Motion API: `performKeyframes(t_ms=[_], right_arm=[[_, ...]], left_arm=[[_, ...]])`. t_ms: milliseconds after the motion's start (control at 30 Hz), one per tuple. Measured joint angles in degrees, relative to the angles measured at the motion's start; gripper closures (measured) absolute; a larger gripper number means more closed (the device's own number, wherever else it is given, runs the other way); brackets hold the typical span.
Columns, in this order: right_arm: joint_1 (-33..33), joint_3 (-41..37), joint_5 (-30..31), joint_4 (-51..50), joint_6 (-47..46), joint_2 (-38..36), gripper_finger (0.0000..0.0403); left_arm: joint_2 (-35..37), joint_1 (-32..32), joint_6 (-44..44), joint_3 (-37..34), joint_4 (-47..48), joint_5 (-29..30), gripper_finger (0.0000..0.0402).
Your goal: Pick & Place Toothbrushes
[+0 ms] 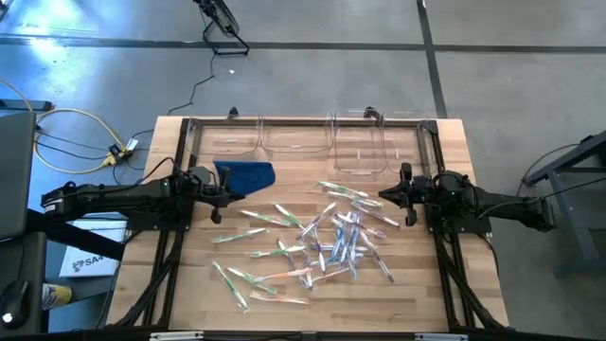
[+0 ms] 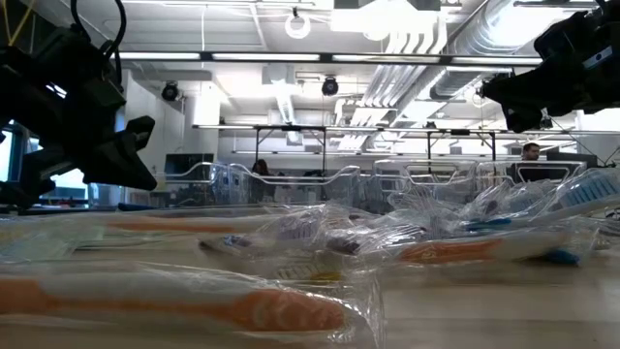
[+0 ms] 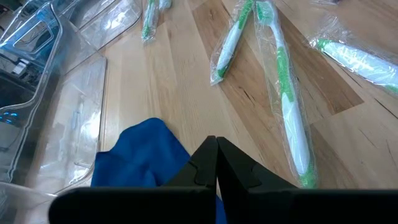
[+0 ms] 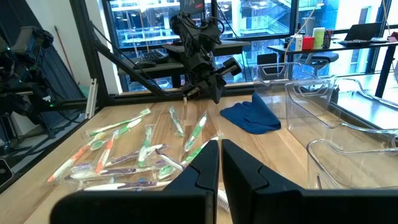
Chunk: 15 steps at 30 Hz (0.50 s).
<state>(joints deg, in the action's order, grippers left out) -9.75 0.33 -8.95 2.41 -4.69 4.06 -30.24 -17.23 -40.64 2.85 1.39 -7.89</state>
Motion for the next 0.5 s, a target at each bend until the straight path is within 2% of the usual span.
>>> performKeyframes(t_ms=[500], right_arm=[[0.0, 0.0, 0.0, 0.0, 0.0, 0.0, 0.0391]], left_arm=[[0.0, 0.0, 0.0, 0.0, 0.0, 0.0, 0.0401]])
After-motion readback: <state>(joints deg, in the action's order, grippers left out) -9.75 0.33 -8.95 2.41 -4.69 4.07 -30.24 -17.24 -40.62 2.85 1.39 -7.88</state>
